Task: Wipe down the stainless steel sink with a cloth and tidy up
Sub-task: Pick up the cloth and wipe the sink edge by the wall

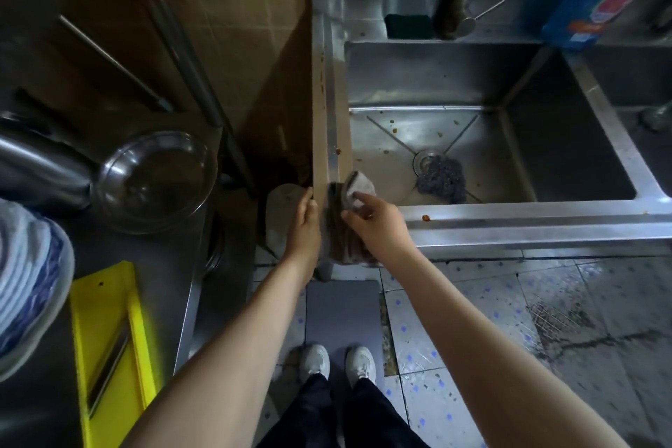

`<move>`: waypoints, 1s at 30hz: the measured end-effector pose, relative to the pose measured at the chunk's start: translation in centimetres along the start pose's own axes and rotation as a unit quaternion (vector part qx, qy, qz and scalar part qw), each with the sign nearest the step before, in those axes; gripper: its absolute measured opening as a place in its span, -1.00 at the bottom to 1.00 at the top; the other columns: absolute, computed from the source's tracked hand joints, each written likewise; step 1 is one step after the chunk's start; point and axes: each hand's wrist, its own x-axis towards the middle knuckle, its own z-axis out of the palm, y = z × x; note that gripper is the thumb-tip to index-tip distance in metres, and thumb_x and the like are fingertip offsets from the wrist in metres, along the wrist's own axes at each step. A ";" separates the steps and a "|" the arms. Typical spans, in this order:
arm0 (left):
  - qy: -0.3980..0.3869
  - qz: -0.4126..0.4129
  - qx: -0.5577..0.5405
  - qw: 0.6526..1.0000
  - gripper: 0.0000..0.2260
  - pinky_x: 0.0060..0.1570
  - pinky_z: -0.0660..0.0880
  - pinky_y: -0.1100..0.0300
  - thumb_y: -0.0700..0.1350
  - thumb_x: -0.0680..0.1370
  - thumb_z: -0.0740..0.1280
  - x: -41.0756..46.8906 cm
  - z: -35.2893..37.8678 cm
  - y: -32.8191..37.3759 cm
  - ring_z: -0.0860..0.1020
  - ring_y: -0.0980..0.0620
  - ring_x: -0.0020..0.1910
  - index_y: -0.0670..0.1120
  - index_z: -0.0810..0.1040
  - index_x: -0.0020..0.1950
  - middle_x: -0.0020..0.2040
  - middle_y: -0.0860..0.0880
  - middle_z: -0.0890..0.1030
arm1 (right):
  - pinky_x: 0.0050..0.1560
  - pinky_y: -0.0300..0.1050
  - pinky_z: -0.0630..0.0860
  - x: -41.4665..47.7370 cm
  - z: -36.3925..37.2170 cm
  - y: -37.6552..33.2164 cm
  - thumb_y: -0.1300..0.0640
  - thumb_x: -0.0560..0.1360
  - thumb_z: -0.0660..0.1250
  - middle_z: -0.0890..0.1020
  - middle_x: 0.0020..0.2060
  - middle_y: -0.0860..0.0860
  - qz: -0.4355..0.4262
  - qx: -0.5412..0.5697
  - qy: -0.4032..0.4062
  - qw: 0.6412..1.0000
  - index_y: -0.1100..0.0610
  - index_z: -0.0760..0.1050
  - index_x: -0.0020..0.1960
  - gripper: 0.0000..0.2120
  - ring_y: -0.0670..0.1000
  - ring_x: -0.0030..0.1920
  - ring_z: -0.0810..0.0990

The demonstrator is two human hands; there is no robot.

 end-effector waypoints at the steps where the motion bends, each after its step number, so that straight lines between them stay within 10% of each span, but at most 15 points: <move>1: 0.005 0.000 0.007 1.000 -0.65 0.25 0.32 0.02 0.03 0.64 -0.01 0.0 0.0 0.0 0.32 -0.07 0.35 0.14 0.22 0.43 0.42 -0.03 0.31 | -0.07 -0.17 0.50 -0.2 0.4 0.0 0.06 0.51 0.31 0.63 0.08 0.06 -0.001 -0.012 -0.008 1.000 0.08 0.36 0.39 -0.54 0.06 -0.01 0.60; 6: 0.009 0.002 0.016 1.000 -0.66 0.26 0.33 0.02 0.01 0.64 0.00 0.3 -0.1 -0.2 0.35 -0.04 0.33 0.13 0.26 0.41 0.39 -0.03 0.36 | -0.28 -0.25 0.56 -0.5 -0.1 0.4 0.19 0.53 0.25 0.59 -0.11 -0.01 -0.001 0.037 0.017 0.999 0.10 0.46 0.30 -0.66 -0.04 -0.29 0.56; 17: 0.046 0.020 0.050 0.997 -0.65 0.11 0.24 0.27 -0.02 0.64 0.01 2.4 0.6 -0.1 0.37 0.00 0.30 -0.01 0.29 0.42 0.37 -0.06 0.40 | 0.42 -0.11 0.03 0.8 2.8 0.9 0.07 0.57 0.16 0.24 0.46 0.12 -0.122 -0.228 0.059 0.964 0.14 0.19 0.48 -0.51 0.11 0.47 0.13; 30: 0.055 0.041 0.025 0.997 -0.64 0.26 0.27 0.19 -0.04 0.64 0.00 4.9 1.5 -1.4 0.37 -0.04 0.33 -0.05 0.26 0.43 0.38 -0.09 0.39 | 0.45 -0.05 0.02 2.8 4.5 1.9 -0.01 0.62 -0.01 0.21 0.49 -0.02 -0.134 -0.325 0.068 0.934 0.00 0.10 0.50 -0.54 0.04 0.51 0.05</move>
